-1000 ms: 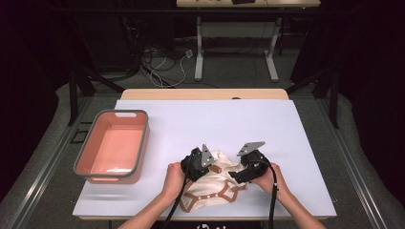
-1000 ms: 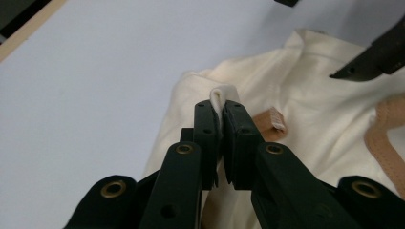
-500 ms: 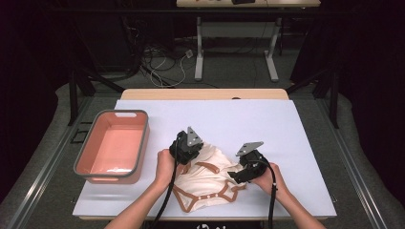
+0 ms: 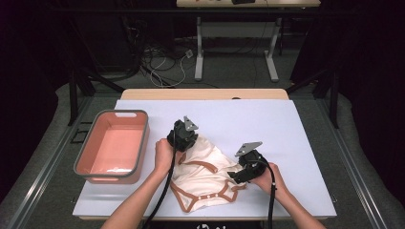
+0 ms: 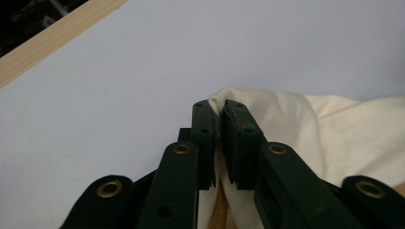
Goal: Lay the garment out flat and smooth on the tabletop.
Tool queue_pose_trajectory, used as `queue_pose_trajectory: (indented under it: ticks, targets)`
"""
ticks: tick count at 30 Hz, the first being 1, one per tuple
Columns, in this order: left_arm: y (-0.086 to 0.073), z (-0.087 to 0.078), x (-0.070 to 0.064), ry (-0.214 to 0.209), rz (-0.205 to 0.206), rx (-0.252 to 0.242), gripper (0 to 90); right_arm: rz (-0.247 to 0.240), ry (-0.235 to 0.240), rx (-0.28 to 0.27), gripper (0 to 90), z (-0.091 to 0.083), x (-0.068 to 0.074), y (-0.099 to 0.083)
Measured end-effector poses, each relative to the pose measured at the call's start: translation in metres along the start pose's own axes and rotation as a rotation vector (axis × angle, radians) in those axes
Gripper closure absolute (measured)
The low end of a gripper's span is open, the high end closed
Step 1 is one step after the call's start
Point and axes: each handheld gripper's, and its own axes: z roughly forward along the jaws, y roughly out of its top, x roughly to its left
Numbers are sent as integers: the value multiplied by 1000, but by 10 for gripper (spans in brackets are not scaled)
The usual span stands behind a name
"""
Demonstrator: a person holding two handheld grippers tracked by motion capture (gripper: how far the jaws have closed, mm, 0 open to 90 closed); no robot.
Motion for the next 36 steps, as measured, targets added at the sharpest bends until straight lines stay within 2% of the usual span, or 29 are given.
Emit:
queue_pose_trajectory:
  ticks: [1,3,7,10,12,13,14,17,24,36]
  targets:
    - [0,6,4,1,-21,18,819,-7,1,-1,196,1,0,0]
    - [0,9,6,6,-32,21,818,-8,-1,8,196,1,0,0]
    - [-2,16,13,26,-66,53,730,-4,2,2,197,0,1,0]
    - [-5,15,16,20,-91,66,601,-8,2,1,197,0,0,0]
    - [-6,14,16,17,-94,65,517,-10,4,2,198,0,1,1]
    - [-6,13,15,16,-102,70,517,-10,4,2,198,0,1,1]
    - [-8,11,14,10,-106,70,470,-10,2,-1,198,0,1,1]
    - [-12,5,10,-12,-101,64,374,-13,3,-4,200,-1,2,2]
    - [-25,-10,-1,-77,-95,47,296,-22,9,-3,206,2,4,4]
    - [-46,-29,-10,-102,-72,37,202,-28,9,-8,226,2,7,5]
